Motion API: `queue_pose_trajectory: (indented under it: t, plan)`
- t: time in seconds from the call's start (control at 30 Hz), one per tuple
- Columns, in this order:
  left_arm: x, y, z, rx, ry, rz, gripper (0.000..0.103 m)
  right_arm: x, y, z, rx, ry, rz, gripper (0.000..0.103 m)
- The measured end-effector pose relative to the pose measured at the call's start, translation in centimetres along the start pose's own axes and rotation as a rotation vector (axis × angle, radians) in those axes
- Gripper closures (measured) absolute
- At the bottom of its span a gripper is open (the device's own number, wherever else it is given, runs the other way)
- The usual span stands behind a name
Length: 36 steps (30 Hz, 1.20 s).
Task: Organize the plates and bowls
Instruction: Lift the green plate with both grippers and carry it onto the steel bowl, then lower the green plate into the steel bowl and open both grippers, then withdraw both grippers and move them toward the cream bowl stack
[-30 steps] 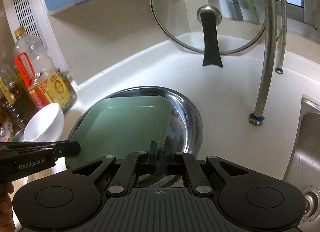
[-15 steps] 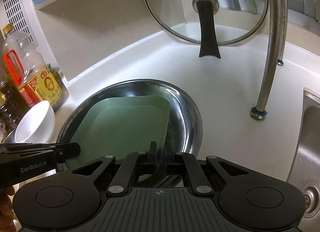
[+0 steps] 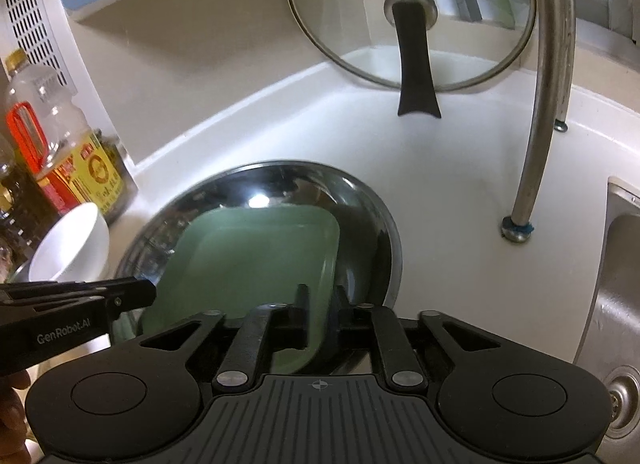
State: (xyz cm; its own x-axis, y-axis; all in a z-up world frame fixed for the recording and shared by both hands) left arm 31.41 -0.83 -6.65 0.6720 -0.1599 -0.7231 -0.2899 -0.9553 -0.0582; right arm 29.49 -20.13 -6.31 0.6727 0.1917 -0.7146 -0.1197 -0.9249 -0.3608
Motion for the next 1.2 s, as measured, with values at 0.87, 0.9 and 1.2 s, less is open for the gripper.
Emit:
queue_pose_trajectory:
  t: [0.87, 0.9, 1.2]
  plan:
    - [-11.5, 4.6, 6.9, -0.083, 0.046, -0.030, 0.062, -10.9, 2.5, 5.5, 0.022, -0.008, -0.078, 0.057]
    - [-11.9, 4.9, 7.3, -0.086, 0.047, -0.036, 0.061, -11.2, 2.7, 5.8, 0.026, -0.013, -0.083, 0.057]
    - [-15.9, 7.4, 10.9, -0.115, 0.039, -0.090, 0.053, -15.0, 3.7, 9.1, -0.002, -0.046, -0.124, 0.055]
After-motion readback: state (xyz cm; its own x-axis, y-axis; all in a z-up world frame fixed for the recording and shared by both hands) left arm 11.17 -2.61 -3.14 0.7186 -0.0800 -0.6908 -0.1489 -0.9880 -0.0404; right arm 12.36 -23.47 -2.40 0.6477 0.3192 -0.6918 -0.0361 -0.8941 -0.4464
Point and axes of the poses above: each gripper's, at about its wrist camera, not at the fingertips, and x roughly the way its jaws point, y to its right, z to its underside, the point moved 1 cm from there along x, roughly the way its jaws point, and after that the axes turned 12 degrees about x, right-handed, at the moved point
